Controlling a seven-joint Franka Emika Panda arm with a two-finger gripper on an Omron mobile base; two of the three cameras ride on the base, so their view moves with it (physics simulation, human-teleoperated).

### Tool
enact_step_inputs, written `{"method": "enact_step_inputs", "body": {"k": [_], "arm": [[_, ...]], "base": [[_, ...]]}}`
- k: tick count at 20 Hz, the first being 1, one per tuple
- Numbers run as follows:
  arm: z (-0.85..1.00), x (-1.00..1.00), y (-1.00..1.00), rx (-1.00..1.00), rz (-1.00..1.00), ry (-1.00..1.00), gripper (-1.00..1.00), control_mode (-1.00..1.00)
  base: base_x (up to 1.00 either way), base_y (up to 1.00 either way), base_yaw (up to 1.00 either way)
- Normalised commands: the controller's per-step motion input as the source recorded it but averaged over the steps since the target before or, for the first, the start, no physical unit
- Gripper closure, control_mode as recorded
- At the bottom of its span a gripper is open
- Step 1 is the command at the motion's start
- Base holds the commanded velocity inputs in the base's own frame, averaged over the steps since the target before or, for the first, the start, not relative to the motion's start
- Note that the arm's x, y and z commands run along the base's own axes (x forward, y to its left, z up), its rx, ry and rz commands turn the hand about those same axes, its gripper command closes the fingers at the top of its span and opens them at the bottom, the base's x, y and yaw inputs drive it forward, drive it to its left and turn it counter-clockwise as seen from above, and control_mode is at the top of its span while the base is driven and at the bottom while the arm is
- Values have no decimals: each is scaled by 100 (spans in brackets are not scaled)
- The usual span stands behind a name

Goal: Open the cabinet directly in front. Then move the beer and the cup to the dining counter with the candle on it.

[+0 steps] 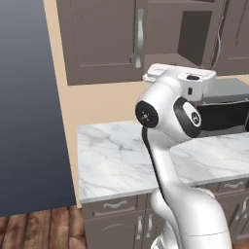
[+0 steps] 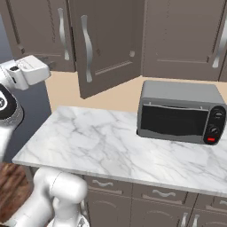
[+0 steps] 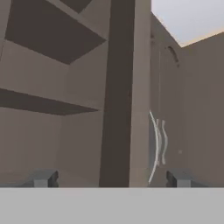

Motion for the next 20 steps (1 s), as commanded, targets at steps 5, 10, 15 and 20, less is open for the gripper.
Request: {"method": "enact_step_inputs", "body": {"k": [5, 10, 15, 20], "arm": [[0, 100, 1, 0, -22, 12, -100, -100], [0, 98, -27, 0, -38, 14, -100, -100], [-2, 41, -88, 7, -30, 19, -100, -100], [-2, -20, -100, 19, -27, 10, -100, -100]], "base": [[0, 0, 0], [0, 0, 0], [0, 0, 0], [0, 0, 0]]}}
